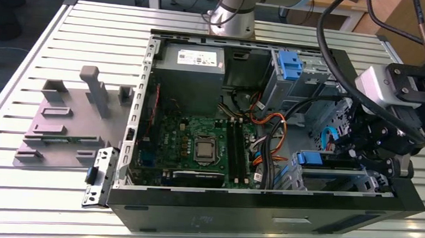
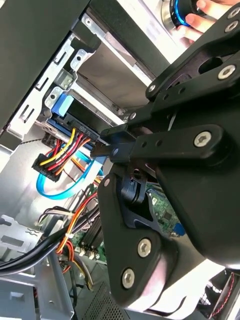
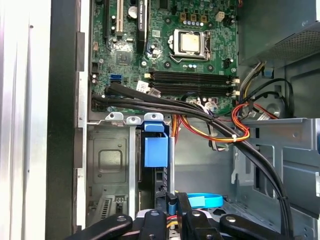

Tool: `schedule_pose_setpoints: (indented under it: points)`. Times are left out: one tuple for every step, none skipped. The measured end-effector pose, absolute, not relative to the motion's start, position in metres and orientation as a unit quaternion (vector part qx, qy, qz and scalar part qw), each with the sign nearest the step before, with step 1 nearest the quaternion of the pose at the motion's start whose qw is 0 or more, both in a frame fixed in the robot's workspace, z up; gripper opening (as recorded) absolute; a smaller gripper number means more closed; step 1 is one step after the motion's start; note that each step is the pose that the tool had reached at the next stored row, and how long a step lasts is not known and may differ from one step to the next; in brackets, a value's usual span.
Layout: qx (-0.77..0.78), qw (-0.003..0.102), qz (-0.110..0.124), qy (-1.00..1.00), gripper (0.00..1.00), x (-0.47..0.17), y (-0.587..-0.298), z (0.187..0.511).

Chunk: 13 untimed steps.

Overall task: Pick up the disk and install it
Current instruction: 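Insert the second disk wire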

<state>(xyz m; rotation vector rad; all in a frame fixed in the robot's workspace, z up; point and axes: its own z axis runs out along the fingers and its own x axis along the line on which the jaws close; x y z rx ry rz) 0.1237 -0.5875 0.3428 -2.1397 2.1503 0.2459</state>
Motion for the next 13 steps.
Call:
schedule_pose_setpoints:
  points:
    - [-0.702, 0.05, 0.081, 0.706, 0.24, 0.1236, -0.5875, 0.3429]
    - [-0.702, 0.05, 0.082, 0.706, 0.24, 0.1237, -0.5875, 0.3429]
    - [-0.702, 0.05, 0.082, 0.706, 0.24, 0.1237, -0.5875, 0.3428]
    - [-0.702, 0.05, 0.082, 0.706, 0.24, 0.1237, -0.5876, 0.3428]
    - [-0.702, 0.05, 0.082, 0.706, 0.24, 0.1236, -0.5877, 0.3426]
    - [-0.702, 0.05, 0.082, 0.706, 0.24, 0.1237, -0.5878, 0.3425]
    - [-0.702, 0.05, 0.082, 0.706, 0.24, 0.1237, -0.5878, 0.3425]
    - [-0.702, 0.05, 0.082, 0.706, 0.24, 0.1237, -0.5878, 0.3424]
    - [-0.702, 0.05, 0.082, 0.706, 0.24, 0.1237, -0.5879, 0.3424]
    - [-0.702, 0.05, 0.082, 0.706, 0.24, 0.1236, -0.5879, 0.3424]
    - [-0.702, 0.05, 0.082, 0.706, 0.24, 0.1236, -0.588, 0.3424]
    - [-0.702, 0.05, 0.082, 0.706, 0.24, 0.1237, -0.588, 0.3424]
    - [-0.702, 0.05, 0.082, 0.706, 0.24, 0.1236, -0.5881, 0.3424]
